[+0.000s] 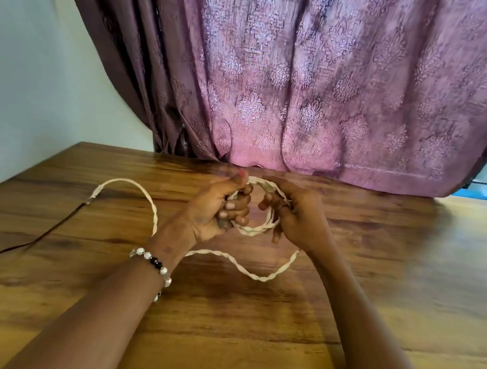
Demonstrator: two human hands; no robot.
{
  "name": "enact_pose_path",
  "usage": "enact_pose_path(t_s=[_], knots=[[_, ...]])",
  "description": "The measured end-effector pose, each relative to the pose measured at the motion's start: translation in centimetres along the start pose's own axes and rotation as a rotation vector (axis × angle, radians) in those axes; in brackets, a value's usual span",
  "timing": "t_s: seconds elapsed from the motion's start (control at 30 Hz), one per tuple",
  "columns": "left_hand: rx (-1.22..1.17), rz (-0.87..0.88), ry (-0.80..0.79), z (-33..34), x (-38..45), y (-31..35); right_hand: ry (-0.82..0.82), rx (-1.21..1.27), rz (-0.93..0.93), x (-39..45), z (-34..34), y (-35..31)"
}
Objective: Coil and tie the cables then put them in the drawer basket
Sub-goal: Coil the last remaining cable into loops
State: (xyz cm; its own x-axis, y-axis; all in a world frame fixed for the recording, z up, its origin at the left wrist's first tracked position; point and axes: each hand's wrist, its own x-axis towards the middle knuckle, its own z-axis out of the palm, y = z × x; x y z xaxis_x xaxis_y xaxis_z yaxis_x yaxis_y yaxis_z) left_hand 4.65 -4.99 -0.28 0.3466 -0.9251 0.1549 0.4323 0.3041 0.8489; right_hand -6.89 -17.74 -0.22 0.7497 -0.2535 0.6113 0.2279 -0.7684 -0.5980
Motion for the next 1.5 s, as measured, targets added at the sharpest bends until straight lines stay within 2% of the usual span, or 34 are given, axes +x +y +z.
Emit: enact_pose_path(t_s=[0.17,0.27,0.47,0.57,0.7,0.87,1.0,1.07,1.13,1.2,1.27,1.33,1.37,1.5], knots=[[0.167,0.029,-0.007,0.2,-0.1,-0.2,0.006,0.040,0.107,-0.2,-0.1,-0.2],[0.154,0.043,0.030,0.2,-0.1,-0.3,-0.016,0.078,0.169,-0.1,-0.3,-0.3],[0.047,0.082,0.134,-0.3,0.4,0.2,0.027,0.500,0.488,-0.1,-1.3,0.1],[-0.042,0.125,0.249,-0.7,0.8,0.5,-0.091,0.645,0.650,-0.4,-1.8,0.2],[-0.140,0.136,0.287,-0.6,1.0,0.5,-0.113,0.842,0.706,-0.3,-2.7,0.3],[-0.220,0.163,0.275,-0.6,1.0,0.5,-0.059,0.826,0.656,-0.8,-4.6,1.2],[-0.226,0.153,0.277,-1.0,1.0,0.4,0.137,0.676,0.613,-0.8,-5.0,2.3],[-0.217,0.138,0.277,-0.7,1.1,0.0,0.229,0.402,0.543,-0.6,-4.6,2.9],[-0.208,0.141,0.265,-0.2,1.2,-0.3,0.266,-0.052,0.431,-0.4,-3.7,3.5],[-0.201,0.163,0.256,0.1,1.3,-0.5,0.172,-0.409,0.299,-0.1,-2.7,3.8],[-0.199,0.196,0.255,0.0,1.3,-0.4,0.002,-0.585,0.232,0.0,-1.6,3.8],[-0.218,0.239,0.256,-0.2,1.4,-0.2,-0.115,-0.600,0.209,0.1,-0.7,3.7],[-0.236,0.268,0.260,-0.3,1.4,0.1,-0.128,-0.528,0.230,0.2,-0.3,3.3],[-0.307,0.426,0.333,-1.6,1.4,1.4,-0.065,0.083,0.561,-0.1,0.3,1.6]])
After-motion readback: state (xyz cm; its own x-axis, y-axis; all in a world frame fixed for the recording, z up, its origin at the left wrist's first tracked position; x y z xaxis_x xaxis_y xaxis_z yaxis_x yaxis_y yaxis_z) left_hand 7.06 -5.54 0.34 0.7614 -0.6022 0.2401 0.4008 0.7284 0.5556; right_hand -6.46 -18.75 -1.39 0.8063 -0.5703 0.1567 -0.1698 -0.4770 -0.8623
